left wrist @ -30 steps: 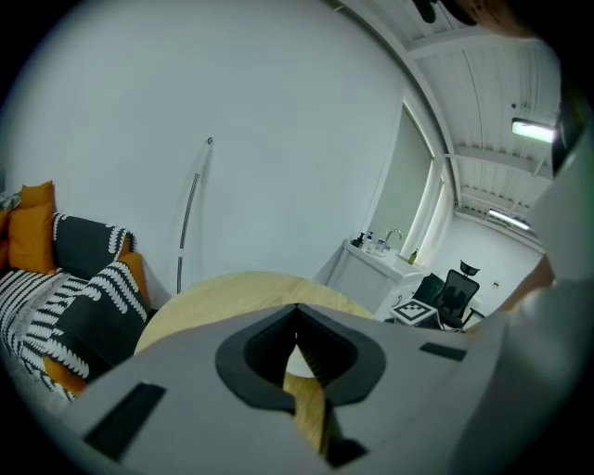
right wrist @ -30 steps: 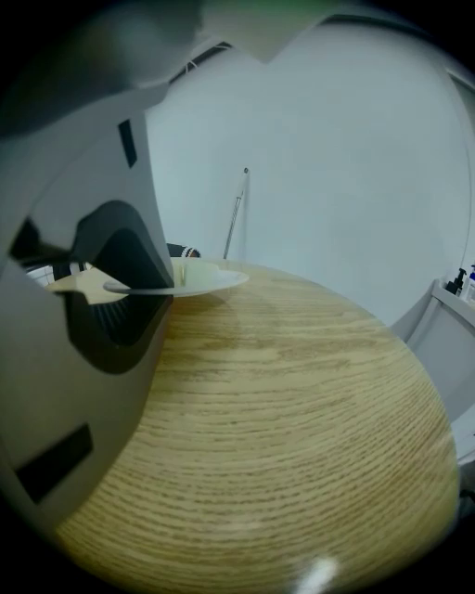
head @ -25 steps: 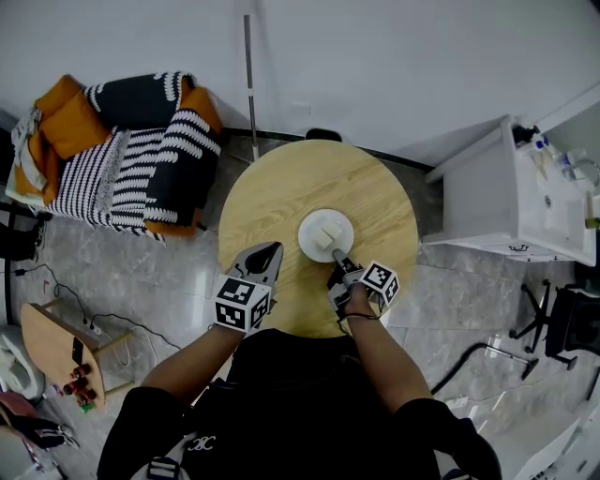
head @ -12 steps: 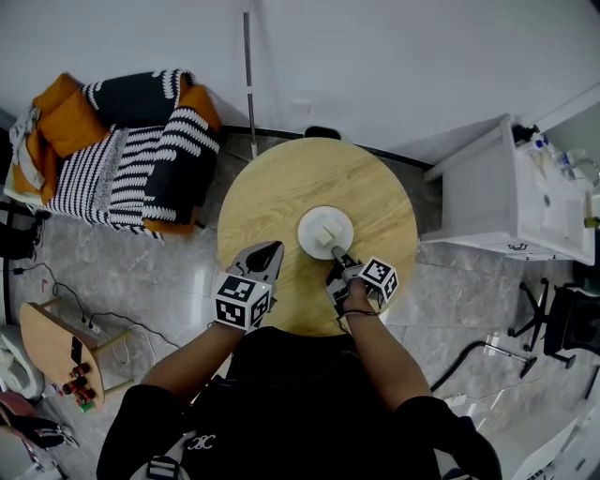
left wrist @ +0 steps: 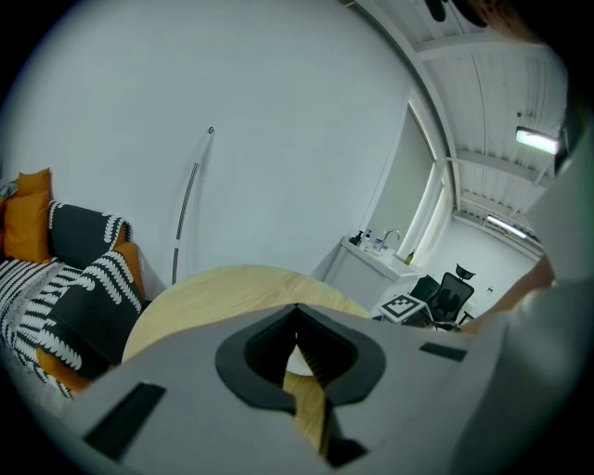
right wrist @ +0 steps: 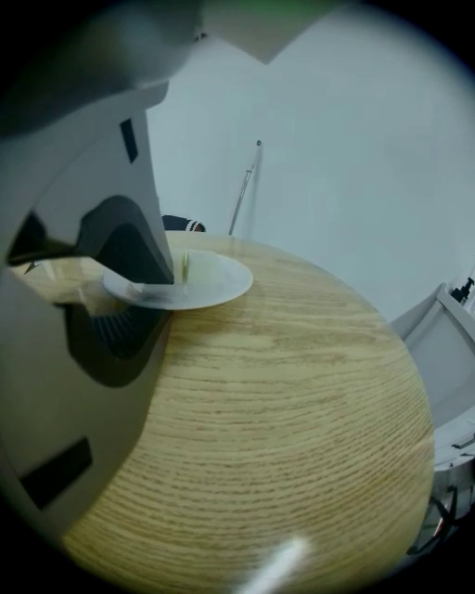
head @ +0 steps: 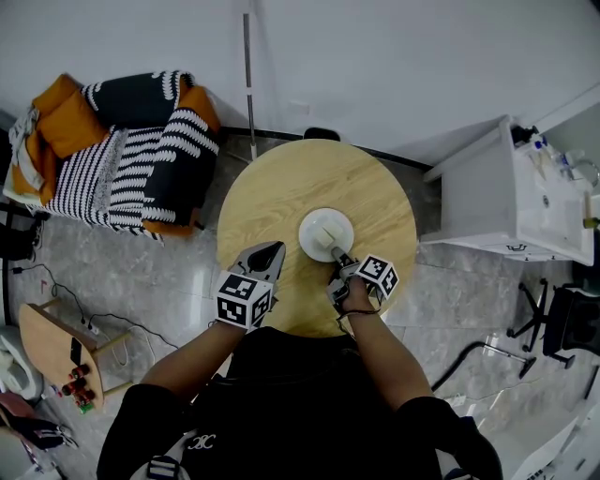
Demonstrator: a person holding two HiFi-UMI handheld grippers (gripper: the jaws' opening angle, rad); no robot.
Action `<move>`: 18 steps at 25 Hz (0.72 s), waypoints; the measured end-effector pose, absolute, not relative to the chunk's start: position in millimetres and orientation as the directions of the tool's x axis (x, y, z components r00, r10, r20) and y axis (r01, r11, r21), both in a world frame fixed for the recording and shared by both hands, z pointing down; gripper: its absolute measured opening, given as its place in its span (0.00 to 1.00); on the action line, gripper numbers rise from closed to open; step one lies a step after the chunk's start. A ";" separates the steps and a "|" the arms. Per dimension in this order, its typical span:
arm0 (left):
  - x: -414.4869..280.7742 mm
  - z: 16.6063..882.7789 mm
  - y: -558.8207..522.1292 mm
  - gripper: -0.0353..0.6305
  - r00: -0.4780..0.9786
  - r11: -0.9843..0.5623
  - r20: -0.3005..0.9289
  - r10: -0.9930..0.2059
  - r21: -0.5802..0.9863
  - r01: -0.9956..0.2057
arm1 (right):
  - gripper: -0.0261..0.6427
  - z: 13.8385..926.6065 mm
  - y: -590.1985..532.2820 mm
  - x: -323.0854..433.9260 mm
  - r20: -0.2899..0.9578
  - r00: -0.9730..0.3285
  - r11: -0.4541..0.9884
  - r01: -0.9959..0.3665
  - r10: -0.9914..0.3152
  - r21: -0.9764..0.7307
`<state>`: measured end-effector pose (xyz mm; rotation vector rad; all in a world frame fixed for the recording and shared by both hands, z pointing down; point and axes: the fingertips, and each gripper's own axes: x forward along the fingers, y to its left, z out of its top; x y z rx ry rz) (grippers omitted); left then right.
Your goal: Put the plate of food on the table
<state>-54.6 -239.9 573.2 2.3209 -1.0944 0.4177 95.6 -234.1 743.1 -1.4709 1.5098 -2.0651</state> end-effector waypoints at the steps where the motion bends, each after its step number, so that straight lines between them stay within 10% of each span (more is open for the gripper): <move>1: -54.8 573.0 -241.0 0.06 0.622 -0.526 0.483 -0.616 0.336 -0.781 | 0.15 741.6 -235.0 95.3 0.597 -0.490 -0.455 -0.388 -0.635 -0.802; 18: -40.0 568.4 -249.8 0.06 0.655 -0.559 0.459 -0.600 0.346 -0.754 | 0.39 741.4 -218.9 124.5 0.885 -0.157 -0.468 -0.801 -0.439 -0.374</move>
